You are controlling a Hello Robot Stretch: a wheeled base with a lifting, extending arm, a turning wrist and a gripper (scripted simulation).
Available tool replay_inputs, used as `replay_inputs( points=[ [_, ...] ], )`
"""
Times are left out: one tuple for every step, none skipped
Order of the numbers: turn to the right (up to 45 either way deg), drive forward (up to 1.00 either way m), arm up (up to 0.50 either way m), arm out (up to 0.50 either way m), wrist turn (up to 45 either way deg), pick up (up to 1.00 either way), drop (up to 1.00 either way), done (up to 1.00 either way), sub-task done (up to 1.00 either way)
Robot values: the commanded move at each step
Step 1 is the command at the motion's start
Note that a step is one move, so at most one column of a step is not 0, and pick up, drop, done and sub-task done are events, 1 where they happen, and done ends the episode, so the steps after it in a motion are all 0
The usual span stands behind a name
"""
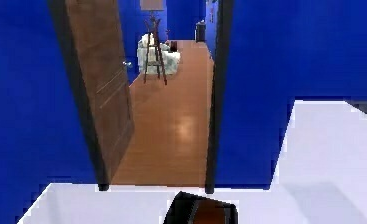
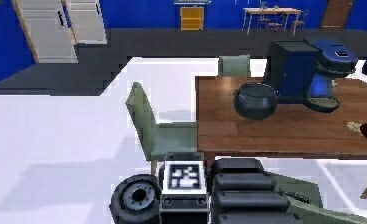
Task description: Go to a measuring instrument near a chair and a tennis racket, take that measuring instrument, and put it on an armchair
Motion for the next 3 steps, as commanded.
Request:
replay_inputs(
  points=[
    [-9.0,0.0,0.0,0.0,0.0,0.0,0.0,0.0,0.0],
    [0.0,1.0,0.0,0.0,0.0,0.0,0.0,0.0,0.0],
    [0.0,0.5,0.0,0.0,0.0,0.0,0.0,0.0,0.0]
  ],
)
